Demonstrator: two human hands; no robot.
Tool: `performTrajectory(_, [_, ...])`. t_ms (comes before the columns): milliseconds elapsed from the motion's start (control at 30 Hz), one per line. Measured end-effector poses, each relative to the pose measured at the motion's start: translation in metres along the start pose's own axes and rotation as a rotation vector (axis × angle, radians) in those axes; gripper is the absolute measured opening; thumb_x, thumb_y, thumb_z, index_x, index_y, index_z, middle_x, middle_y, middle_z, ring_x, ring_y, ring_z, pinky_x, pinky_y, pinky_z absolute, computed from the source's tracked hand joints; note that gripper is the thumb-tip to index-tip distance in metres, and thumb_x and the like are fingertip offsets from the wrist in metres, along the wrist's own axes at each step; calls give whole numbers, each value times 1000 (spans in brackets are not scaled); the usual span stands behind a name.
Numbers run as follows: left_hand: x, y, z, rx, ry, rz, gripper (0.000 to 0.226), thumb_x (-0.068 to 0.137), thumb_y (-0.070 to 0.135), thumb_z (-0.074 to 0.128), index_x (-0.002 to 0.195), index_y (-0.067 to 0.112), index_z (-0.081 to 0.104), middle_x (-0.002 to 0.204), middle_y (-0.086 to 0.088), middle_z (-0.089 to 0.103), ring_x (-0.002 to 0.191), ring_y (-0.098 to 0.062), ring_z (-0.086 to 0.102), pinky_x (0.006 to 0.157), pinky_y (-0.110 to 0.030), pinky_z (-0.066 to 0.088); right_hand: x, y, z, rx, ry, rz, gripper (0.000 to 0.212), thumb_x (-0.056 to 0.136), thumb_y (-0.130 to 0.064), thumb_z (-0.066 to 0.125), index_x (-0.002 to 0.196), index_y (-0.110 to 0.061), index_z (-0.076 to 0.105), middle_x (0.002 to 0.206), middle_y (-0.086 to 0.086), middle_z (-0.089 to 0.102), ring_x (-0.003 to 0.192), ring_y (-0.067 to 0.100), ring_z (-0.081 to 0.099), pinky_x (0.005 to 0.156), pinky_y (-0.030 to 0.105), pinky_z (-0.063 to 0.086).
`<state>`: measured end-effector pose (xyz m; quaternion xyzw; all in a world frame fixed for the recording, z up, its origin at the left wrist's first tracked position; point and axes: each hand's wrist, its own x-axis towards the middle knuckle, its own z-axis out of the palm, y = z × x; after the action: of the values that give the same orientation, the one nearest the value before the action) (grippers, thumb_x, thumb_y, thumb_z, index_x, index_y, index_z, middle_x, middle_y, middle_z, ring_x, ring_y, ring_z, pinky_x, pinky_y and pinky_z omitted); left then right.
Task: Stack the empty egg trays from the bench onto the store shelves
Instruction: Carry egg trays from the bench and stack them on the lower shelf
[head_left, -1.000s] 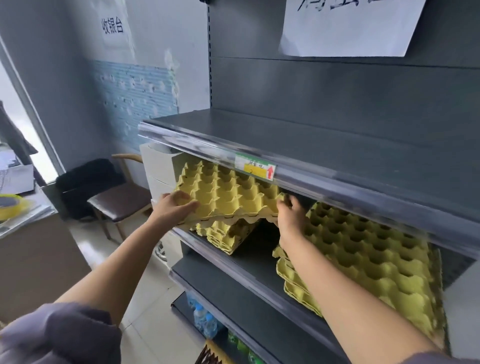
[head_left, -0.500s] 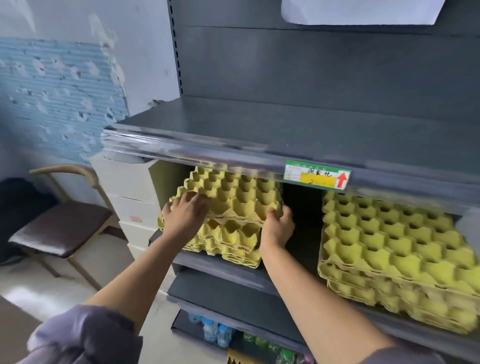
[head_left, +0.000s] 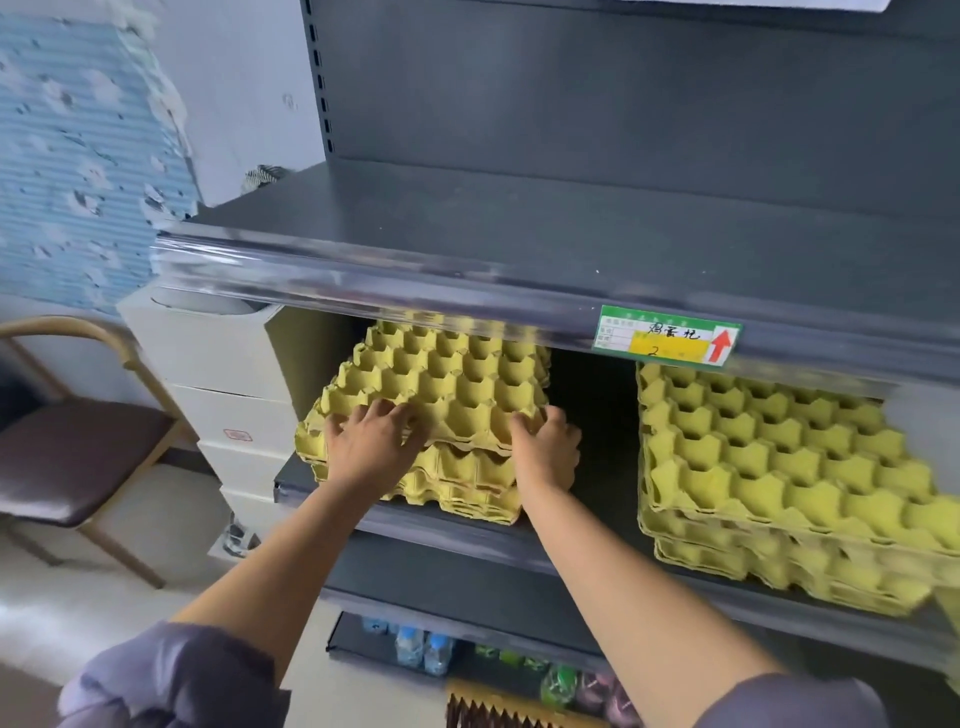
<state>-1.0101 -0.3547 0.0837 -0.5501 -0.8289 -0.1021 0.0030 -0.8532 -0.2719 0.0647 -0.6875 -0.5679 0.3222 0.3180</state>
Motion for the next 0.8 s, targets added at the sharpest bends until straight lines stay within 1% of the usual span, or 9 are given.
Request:
performTrajectory(67, [-2,4,-2,-9,27,7,43,95,54,32,128,33,51,134,2,50,122,-24,45,101,-45,23,0,2,-7,-60,18,-102,41,89,-43,56,124,-22,50,132,8,43,115,30,47,85,45,51])
performTrajectory(233, [-5,21,-15,-12,71,57,37,96,47,35,122,32,56,133,5,52,121,-23,45,103,-47,23,-1,5,-40,-270,73,-439,33,93,-38,52,121,-20,56,132,6,45,117,28,47,85,38,48])
performTrajectory(333, [-12,39,-29,6,120,88,35,97,44,37,123,31,56,133,4,52,123,-23,45,103,-45,24,-2,8,-64,-371,111,-634,29,92,-33,55,116,-17,61,126,7,51,108,29,52,81,37,48])
performTrajectory(433, [-23,64,-42,20,169,120,32,97,41,37,119,29,59,128,4,55,119,-22,47,101,-43,26,-3,17,-89,-384,176,-787,23,84,-24,65,104,-13,67,110,9,61,92,32,59,67,39,52])
performTrajectory(533, [-44,102,-51,17,235,173,31,97,39,39,115,26,60,123,4,59,116,-23,49,98,-41,30,-4,35,-128,-390,210,-878,19,80,-20,69,98,-12,68,102,9,64,83,31,61,60,39,53])
performTrajectory(633, [-70,154,-54,12,295,265,27,97,33,41,111,23,62,116,2,63,110,-24,54,90,-39,37,-7,59,-179,-401,229,-926,18,84,-20,65,100,-14,67,102,7,65,84,29,62,63,39,54])
performTrajectory(733, [-102,219,-48,-43,315,357,20,93,23,48,101,17,66,100,-3,67,97,-30,60,77,-39,43,-6,100,-245,-419,279,-976,17,83,-19,65,99,-15,67,98,4,66,81,26,62,61,35,52])
performTrajectory(800, [-121,264,-40,-39,329,416,15,88,20,55,96,15,67,90,-5,68,87,-33,62,70,-39,44,-1,132,-290,-463,319,-994,17,81,-17,65,98,-15,67,96,4,67,81,27,61,62,36,51])
